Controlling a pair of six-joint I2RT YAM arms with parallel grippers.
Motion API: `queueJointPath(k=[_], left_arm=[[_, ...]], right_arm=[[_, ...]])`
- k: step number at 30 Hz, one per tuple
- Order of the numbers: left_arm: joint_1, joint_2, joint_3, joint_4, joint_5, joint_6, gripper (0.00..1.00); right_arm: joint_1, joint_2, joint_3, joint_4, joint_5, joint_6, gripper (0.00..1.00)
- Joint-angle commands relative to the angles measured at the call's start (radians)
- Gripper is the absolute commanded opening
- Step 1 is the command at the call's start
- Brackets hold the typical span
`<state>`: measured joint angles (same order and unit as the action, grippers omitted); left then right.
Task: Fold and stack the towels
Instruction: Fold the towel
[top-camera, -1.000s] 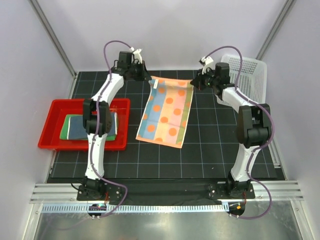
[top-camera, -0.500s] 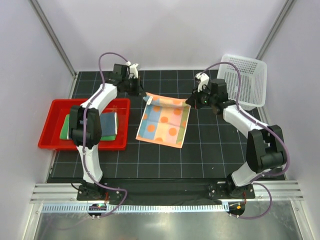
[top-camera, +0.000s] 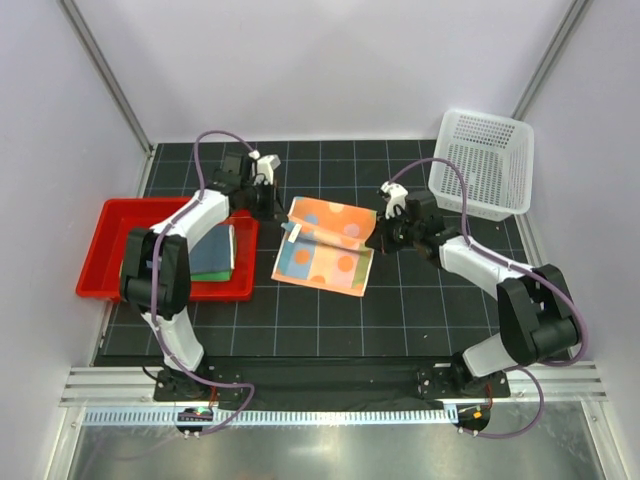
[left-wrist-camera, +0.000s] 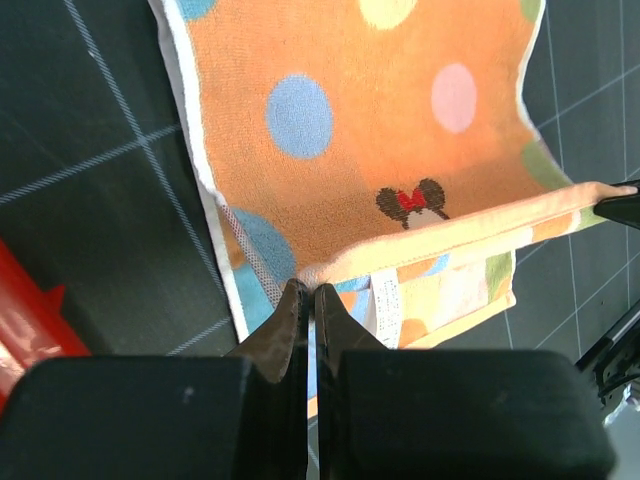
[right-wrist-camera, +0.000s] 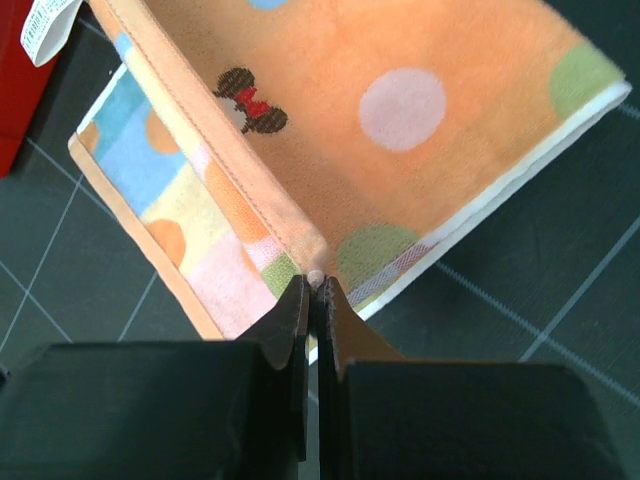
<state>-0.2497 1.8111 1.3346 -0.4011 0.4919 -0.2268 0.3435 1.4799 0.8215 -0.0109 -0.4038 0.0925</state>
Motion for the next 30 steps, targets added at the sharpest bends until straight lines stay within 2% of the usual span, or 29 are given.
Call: queueJointPath(k=[1,7,12,26,30], left_arm=[[-0.014,-0.055,-0.015,0.016,-0.018,0.007,0.00],[-0.020,-0.094,-0.048,-0.002,-0.046,-0.002,0.00],[-0.020,-0.098,-0.063,-0.019,-0.069,0.004,0.00],[-0.033,-0.145,-0.078,-0.074,-0.121,0.047,0.00],[-0.037,-0.160,-0.089,-0.103,-0.147,0.066,0.00]], right_arm=[[0.022,-0.082,-0.021,-0.009,0.051,0.038,0.01],[0.028,-0.161,-0.041,-0.044,0.103,0.033,0.01],[0.040,-0.144,-0.045,-0.060,0.074,0.075,0.01],[0.118,-0.188,-0.127,-0.038,0.112,0.124,0.01],[0.137,-0.225,-0.127,-0.102,0.164,0.096,0.01]])
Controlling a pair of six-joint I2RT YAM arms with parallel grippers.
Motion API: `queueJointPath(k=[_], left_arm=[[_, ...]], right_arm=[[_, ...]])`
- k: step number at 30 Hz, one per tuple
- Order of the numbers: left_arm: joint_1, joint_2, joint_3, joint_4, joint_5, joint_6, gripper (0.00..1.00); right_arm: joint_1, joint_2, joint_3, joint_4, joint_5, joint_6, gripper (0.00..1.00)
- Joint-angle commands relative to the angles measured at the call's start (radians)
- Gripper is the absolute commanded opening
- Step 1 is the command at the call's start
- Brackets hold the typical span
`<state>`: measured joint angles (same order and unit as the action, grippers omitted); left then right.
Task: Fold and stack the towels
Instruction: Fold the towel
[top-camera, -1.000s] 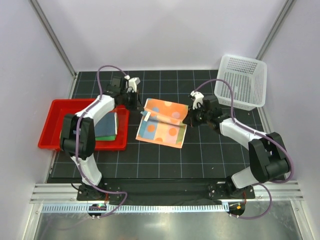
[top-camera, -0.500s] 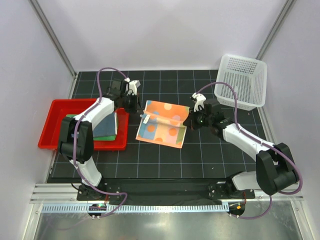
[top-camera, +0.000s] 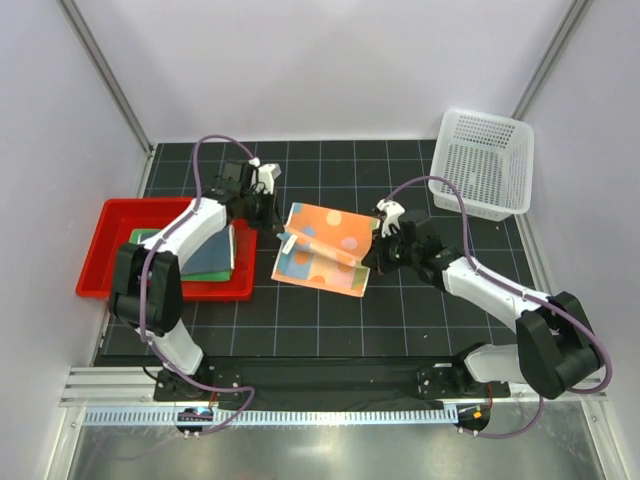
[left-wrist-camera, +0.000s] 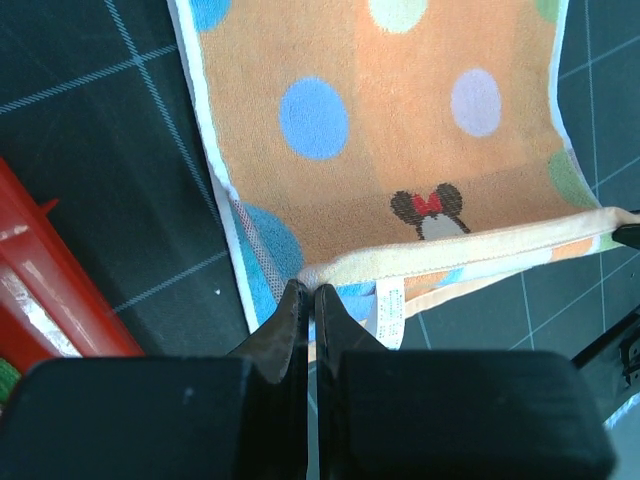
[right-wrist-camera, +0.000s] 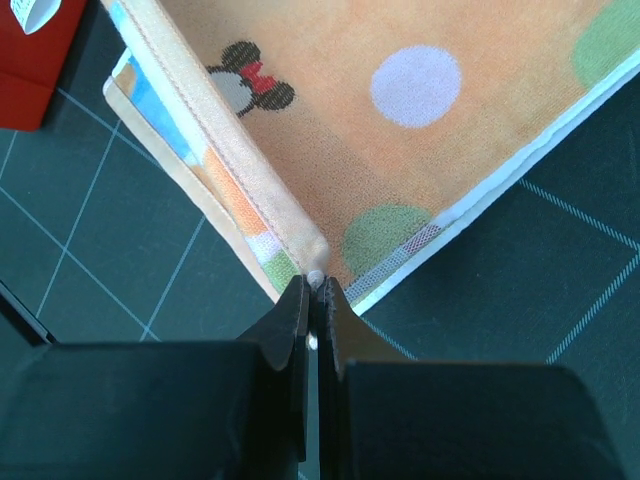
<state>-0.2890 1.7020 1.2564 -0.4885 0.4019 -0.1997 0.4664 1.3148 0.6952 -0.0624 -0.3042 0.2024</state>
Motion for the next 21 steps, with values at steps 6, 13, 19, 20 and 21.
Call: queueJointPath(k=[6,13,19,20,21], left_arm=[[0.002,-0.070,-0.049,-0.022,-0.064,0.039,0.00],[-0.019,-0.048,-0.071,-0.035,-0.080,0.045,0.00],[-0.048,-0.025,-0.071,-0.051,-0.124,0.055,0.00],[-0.053,-0.022,-0.066,-0.059,-0.132,0.060,0.00],[-0.064,-0.021,-0.065,-0.071,-0.153,0.063,0.01]], right_arm=[[0.017,-0.085,-0.031,-0.054,0.085,0.008,0.01],[0.025,-0.075,-0.083,-0.007,0.082,0.041,0.01],[0.026,-0.052,-0.114,0.021,0.074,0.055,0.06],[0.026,-0.046,-0.120,0.026,0.074,0.055,0.07],[0.026,-0.045,-0.123,0.027,0.074,0.058,0.08]])
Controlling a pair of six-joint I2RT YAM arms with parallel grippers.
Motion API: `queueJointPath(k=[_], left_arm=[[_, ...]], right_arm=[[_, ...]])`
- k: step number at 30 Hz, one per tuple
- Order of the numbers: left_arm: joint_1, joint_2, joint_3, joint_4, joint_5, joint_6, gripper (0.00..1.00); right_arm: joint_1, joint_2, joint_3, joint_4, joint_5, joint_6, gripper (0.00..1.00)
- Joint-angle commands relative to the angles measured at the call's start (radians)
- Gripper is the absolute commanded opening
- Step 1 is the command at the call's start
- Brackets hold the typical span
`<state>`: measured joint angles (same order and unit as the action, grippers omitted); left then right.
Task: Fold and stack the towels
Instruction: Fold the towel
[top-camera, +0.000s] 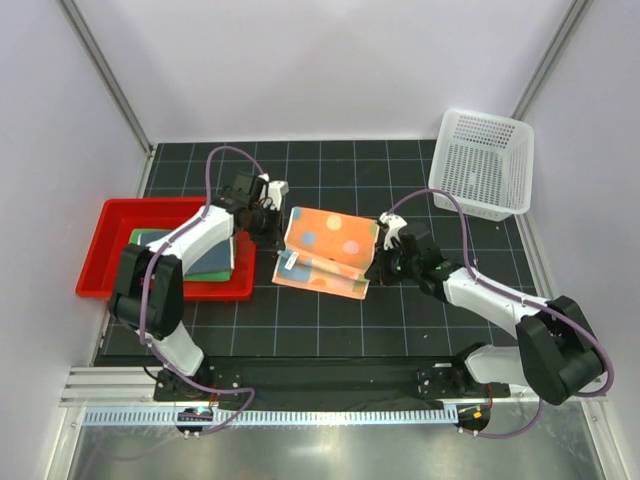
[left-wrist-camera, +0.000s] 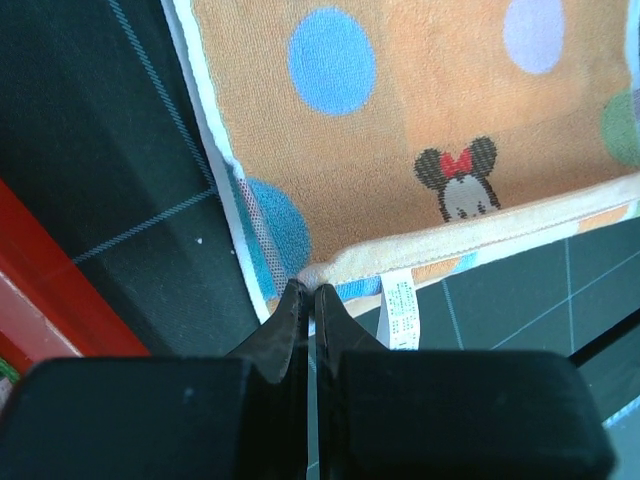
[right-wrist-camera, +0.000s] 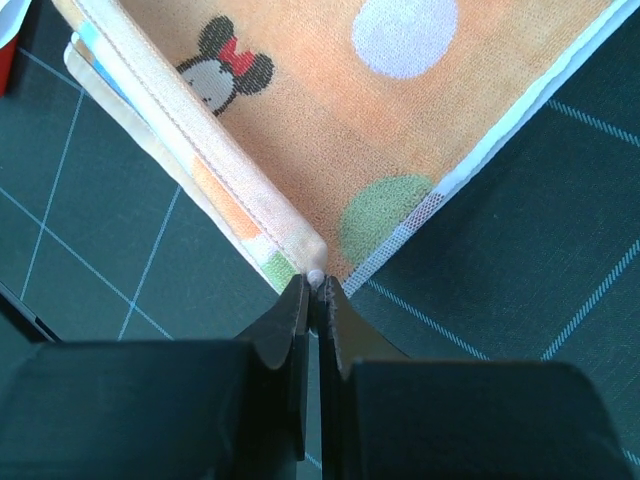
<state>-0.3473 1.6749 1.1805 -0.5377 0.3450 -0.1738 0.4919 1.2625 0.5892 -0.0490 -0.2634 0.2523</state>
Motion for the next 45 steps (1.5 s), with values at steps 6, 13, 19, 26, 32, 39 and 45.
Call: queueJointPath(k=[6,13,19,26,32,39,45], left_arm=[[-0.033,0.026,0.030,-0.094,-0.155,0.039,0.21],[-0.050,-0.004,0.076,-0.131,-0.239,0.025,0.35],[-0.074,-0.014,0.114,-0.113,-0.158,-0.015,0.36],[-0.125,0.078,0.125,-0.090,-0.113,-0.093,0.33],[-0.231,0.120,0.094,-0.123,-0.268,-0.151,0.30],[-0.237,0.088,0.082,-0.217,-0.468,-0.306,0.32],[-0.225,0.129,0.103,-0.252,-0.534,-0.323,0.38]], right_arm=[[0.000,-0.005,-0.009,-0.021,0.030,0.033,0.26],[0.002,-0.083,-0.025,-0.054,-0.028,0.152,0.45],[0.002,-0.071,0.023,-0.035,0.052,0.215,0.37],[0.005,0.161,0.109,0.008,0.055,0.289,0.37],[0.005,0.239,0.121,-0.079,0.137,0.239,0.37],[0.004,0.137,0.112,-0.161,0.173,0.228,0.43],[0.005,0.130,0.143,-0.200,0.259,0.476,0.48]])
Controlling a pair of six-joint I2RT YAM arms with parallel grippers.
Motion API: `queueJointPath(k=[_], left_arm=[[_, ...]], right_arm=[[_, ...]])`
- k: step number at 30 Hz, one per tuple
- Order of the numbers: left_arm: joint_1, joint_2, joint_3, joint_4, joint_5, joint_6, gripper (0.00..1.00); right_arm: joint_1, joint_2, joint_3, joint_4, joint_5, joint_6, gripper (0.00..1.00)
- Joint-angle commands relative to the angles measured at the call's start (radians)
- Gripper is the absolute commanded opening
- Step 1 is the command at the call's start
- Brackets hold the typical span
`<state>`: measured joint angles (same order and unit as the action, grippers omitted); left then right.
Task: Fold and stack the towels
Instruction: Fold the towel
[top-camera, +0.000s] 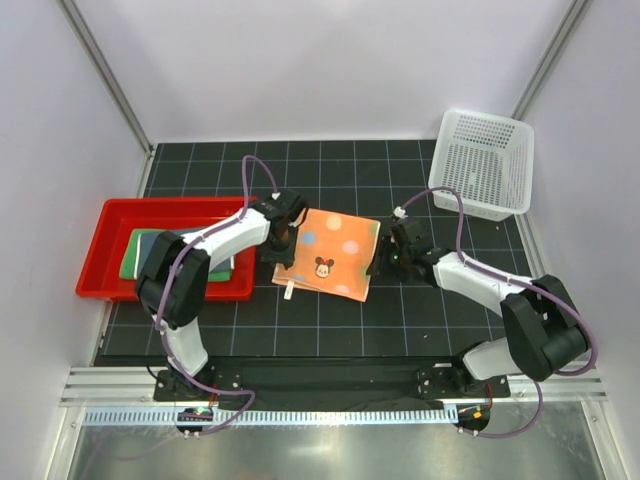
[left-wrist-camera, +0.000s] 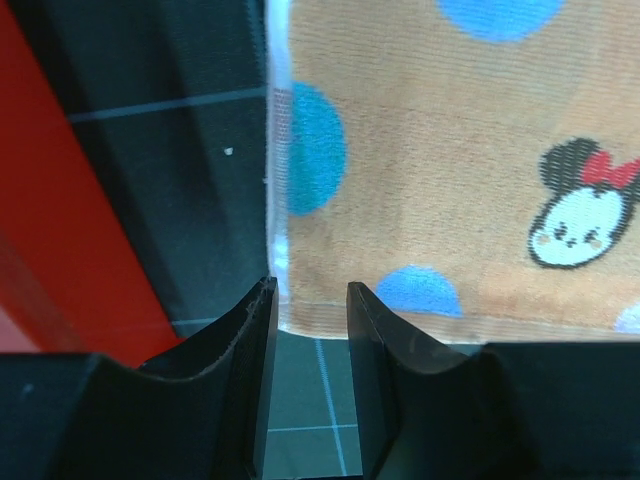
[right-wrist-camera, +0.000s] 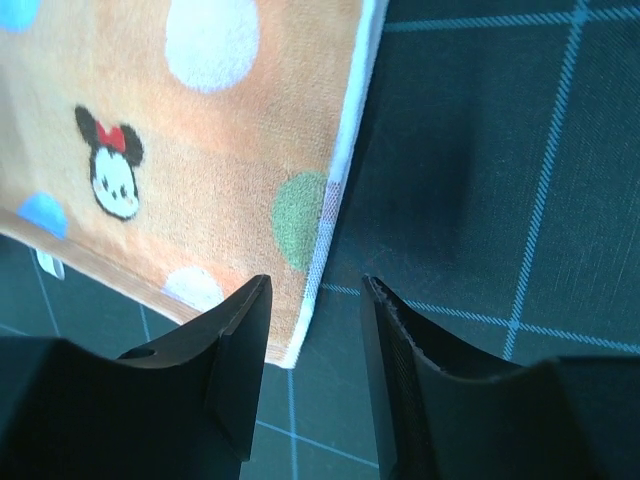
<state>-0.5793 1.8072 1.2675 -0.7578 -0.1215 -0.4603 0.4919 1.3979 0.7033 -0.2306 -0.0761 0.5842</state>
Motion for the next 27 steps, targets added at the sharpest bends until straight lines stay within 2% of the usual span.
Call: queueJointPath(k=[1,8,12,14,22,24,27], left_arm=[[0.007,0.001,0.009,-0.034,-0.067,-0.046,0.37],[0.007,0.018,-0.039,-0.022,-0.061,-0.058,0.37],[0.007,0.017,-0.062,0.000,-0.021,-0.066,0.37],[0.007,0.020,-0.069,0.000,-0.020,-0.067,0.37],[0.007,0.026,-0.103,0.023,0.010,-0.083,0.31],[0.006,0.024,-0.105,0.021,0.029,-0.081,0.24],[-0.005,0.003,-0.117,0.023,0.063,-0.095,0.22]], right_arm=[[0.007,0.009,0.019,0.008,0.072,0.172,0.48],[0.066,0.050,-0.053,0.108,0.105,0.344,0.51],[0.088,0.049,-0.108,0.152,0.117,0.373,0.49],[0.091,0.046,-0.119,0.154,0.122,0.373,0.47],[0.093,-0.004,-0.142,0.183,0.127,0.312,0.24],[0.093,-0.002,-0.136,0.168,0.140,0.296,0.22],[0.091,0.000,-0.119,0.107,0.191,0.252,0.22]])
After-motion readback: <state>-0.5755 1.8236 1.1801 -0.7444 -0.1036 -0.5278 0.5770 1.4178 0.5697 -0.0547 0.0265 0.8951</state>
